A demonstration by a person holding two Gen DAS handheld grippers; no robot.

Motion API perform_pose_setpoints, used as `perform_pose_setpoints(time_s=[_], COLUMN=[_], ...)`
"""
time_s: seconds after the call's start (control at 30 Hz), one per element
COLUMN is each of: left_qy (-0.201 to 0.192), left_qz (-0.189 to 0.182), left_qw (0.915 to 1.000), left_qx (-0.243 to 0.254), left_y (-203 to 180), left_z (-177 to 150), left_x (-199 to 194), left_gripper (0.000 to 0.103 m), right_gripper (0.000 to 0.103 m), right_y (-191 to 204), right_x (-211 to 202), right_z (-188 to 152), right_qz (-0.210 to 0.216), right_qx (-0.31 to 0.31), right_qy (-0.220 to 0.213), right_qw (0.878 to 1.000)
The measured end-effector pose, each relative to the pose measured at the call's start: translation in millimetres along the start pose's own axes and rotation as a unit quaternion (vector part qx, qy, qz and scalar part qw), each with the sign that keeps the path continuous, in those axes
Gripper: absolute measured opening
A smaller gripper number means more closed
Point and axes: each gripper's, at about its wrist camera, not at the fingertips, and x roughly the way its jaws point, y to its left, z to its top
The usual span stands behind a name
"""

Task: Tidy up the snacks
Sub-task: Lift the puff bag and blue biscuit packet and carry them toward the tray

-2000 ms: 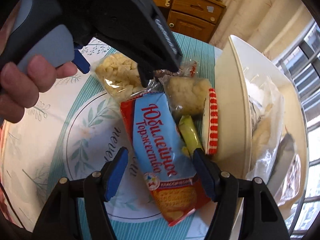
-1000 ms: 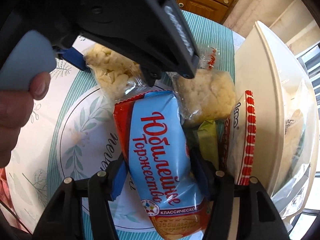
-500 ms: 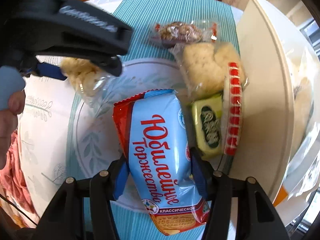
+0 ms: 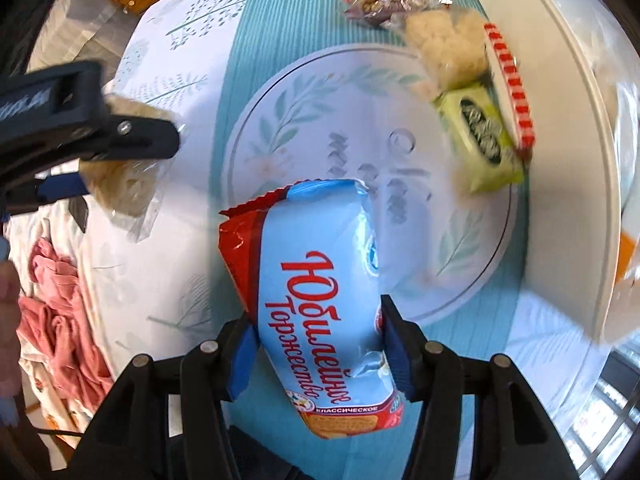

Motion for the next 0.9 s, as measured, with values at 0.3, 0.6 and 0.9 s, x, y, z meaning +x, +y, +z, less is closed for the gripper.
perform_pose_setpoints(time_s=[0.3, 0.6, 0.9], left_qy=[-0.026, -0.061, -0.097], left_qz=[-0.014, -0.038, -0.057], left_qw=[0.9985, 0.9938, 0.9873], left_qx=[0.046, 0.085, 0.112], left_y=[17, 6, -20], left_z=[-54, -91, -129], left_x=[-65, -114, -143], left_gripper=[0.095, 0.095, 0.095], right_gripper=[0.055, 0.055, 0.055], right_y=[25, 41, 27], right_x=[-28, -64, -103], right_z=[-40, -83, -102], right_qz=[0.015, 0.019, 0.027], right_qx=[0.05, 0.086, 0.094], right_qy=[-0.025, -0.08, -0.128], right_qw=[0.998, 0.993, 0.987])
